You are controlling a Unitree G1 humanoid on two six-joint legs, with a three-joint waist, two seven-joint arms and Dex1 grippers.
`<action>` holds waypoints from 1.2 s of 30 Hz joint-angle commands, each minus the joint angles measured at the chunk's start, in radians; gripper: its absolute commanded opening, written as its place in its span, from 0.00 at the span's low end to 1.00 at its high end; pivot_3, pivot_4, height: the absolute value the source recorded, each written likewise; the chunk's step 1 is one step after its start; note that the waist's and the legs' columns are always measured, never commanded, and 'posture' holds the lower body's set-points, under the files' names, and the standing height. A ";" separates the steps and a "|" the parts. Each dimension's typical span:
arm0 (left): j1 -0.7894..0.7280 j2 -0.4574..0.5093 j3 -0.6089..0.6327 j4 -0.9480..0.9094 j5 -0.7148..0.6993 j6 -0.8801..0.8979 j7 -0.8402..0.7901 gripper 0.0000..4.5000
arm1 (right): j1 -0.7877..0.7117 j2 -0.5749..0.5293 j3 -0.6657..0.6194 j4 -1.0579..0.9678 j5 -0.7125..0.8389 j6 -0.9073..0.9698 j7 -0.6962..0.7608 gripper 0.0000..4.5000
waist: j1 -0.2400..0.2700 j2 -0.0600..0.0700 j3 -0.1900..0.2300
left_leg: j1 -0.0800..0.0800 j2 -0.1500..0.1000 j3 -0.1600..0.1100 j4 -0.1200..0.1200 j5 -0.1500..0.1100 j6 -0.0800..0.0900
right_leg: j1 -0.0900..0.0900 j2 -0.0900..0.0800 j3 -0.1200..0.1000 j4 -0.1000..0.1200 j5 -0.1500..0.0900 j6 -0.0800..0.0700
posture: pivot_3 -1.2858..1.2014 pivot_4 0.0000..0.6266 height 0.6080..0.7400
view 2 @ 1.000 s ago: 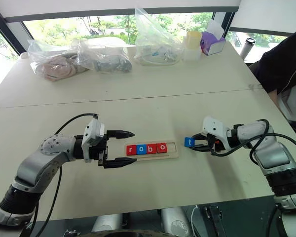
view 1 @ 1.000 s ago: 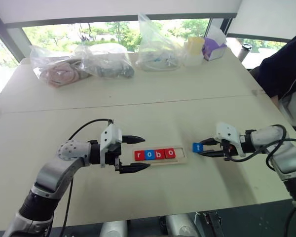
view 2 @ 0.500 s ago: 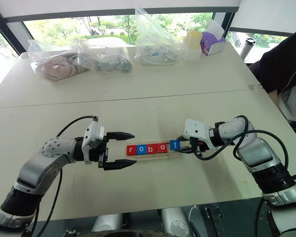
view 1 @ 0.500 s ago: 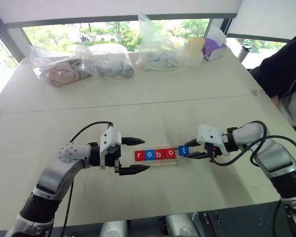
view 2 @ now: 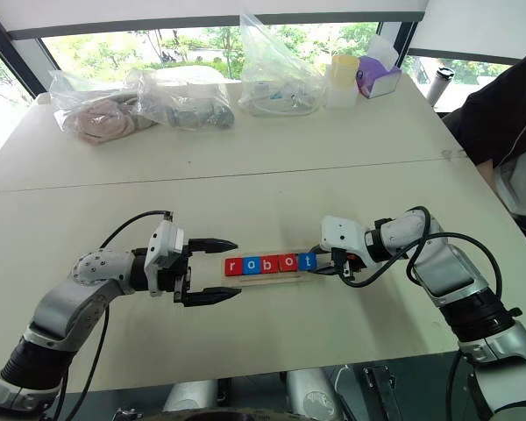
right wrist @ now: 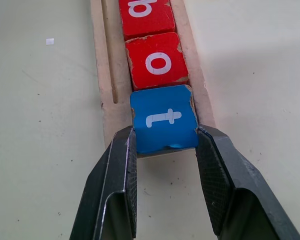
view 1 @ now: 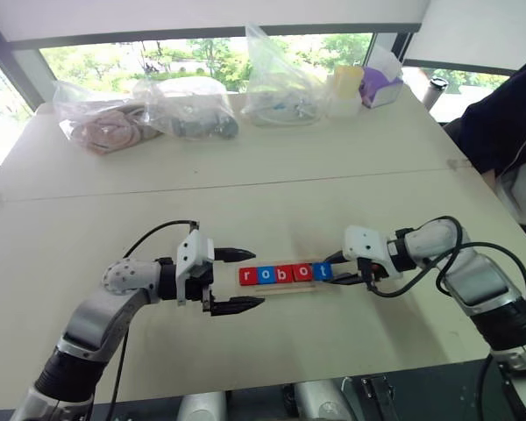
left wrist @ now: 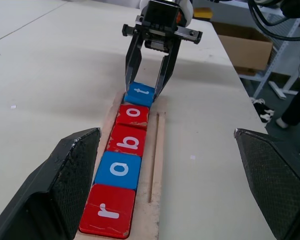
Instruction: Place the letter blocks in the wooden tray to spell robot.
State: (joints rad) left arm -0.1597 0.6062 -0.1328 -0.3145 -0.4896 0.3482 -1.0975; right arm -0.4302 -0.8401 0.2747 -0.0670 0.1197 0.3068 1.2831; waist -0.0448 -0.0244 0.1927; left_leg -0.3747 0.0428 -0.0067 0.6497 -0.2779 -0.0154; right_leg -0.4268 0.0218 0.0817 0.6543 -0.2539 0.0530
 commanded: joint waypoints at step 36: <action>-0.043 -0.014 0.003 -0.039 -0.016 0.041 0.038 1.00 | -0.057 0.017 -0.028 -0.088 0.017 0.061 0.004 0.98 | 0.001 0.000 0.000 | 0.000 0.000 0.000 0.000 0.000 0.000 | 0.000 0.000 0.000 0.001 0.001 0.000 | 0.52 0.24 1.00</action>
State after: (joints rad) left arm -0.1946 0.5892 -0.1350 -0.3178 -0.4898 0.3843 -1.0634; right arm -0.4699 -0.8071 0.2848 -0.1151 0.1124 0.3623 1.2849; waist -0.0441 -0.0244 0.1926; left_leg -0.3748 0.0427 -0.0068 0.6499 -0.2779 -0.0154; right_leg -0.4267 0.0218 0.0815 0.6549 -0.2533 0.0534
